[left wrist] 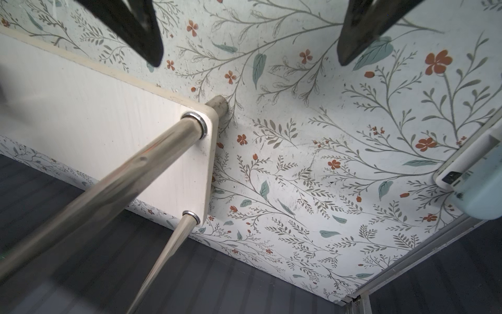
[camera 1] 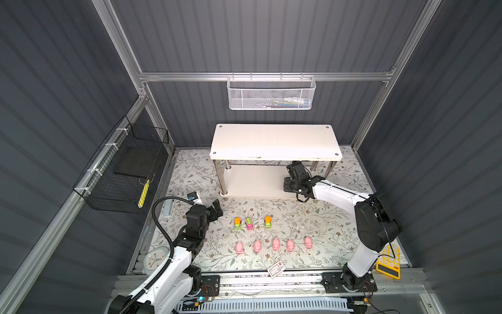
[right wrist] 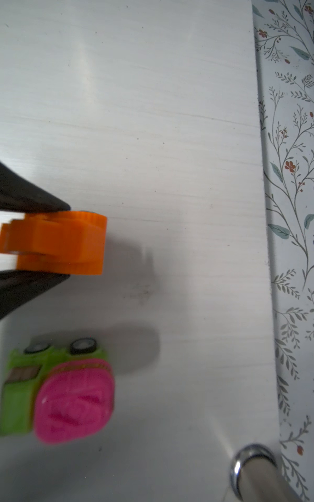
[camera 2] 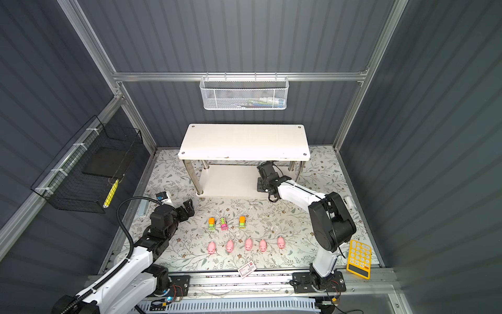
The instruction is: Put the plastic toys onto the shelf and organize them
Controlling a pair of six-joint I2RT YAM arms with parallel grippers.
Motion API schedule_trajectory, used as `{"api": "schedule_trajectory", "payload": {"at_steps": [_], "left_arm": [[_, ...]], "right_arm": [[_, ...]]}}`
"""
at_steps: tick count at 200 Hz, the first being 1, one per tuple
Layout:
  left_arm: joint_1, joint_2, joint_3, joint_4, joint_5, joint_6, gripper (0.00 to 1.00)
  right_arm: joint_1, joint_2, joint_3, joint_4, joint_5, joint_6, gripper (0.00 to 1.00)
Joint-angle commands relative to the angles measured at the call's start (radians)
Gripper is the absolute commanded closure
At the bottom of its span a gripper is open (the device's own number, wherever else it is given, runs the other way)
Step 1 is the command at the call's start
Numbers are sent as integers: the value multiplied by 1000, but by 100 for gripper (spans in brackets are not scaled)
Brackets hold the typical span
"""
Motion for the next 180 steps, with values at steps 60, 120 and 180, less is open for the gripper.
{"api": "schedule_trajectory", "payload": {"at_steps": [60,120,180], "left_arm": [[-5,-4,-7,3,-16,6,0],[-6,16,-3,21,-14,1,0],[-5,10,1,12,-12,7,0]], "right_arm": [[-6,40,30,-8,-13,-12,65],[-7,43,32,-10,-11,-15,58],[-9,-18,-5,44,-39,-27,49]]}}
